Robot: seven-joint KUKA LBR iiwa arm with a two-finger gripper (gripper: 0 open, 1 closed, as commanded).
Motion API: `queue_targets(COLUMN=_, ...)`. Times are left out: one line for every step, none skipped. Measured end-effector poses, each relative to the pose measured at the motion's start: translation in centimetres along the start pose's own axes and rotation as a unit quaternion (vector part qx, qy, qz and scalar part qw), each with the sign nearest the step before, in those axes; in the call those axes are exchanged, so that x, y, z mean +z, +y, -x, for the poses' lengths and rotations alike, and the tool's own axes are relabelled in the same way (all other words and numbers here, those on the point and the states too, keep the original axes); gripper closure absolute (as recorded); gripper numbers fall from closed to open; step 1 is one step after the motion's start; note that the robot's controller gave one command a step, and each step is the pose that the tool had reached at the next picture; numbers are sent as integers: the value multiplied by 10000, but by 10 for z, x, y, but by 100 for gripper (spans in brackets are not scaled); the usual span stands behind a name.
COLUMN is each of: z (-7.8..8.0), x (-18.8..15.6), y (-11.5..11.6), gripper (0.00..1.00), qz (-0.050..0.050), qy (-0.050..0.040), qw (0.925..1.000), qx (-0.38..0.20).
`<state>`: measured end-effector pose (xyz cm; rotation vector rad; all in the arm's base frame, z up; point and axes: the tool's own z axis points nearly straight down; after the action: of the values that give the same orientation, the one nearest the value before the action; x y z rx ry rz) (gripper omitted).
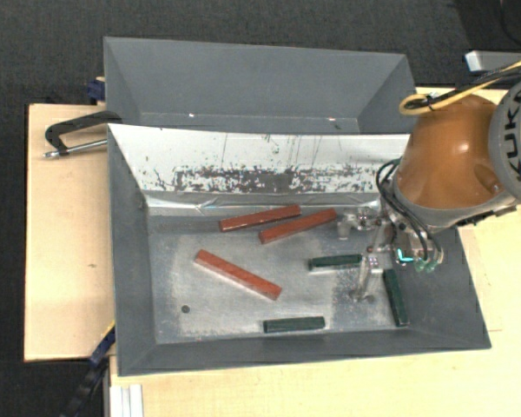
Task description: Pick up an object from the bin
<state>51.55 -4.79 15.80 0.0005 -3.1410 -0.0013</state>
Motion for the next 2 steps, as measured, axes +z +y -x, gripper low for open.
queue_targets(z=1, x=0, y=0, gripper=0, qz=-1, qy=-9, qw=10000, qx=-1)
queue_targets(z=1, x=0, y=0, gripper=0, qz=-1, qy=-14, qw=10000, qx=11)
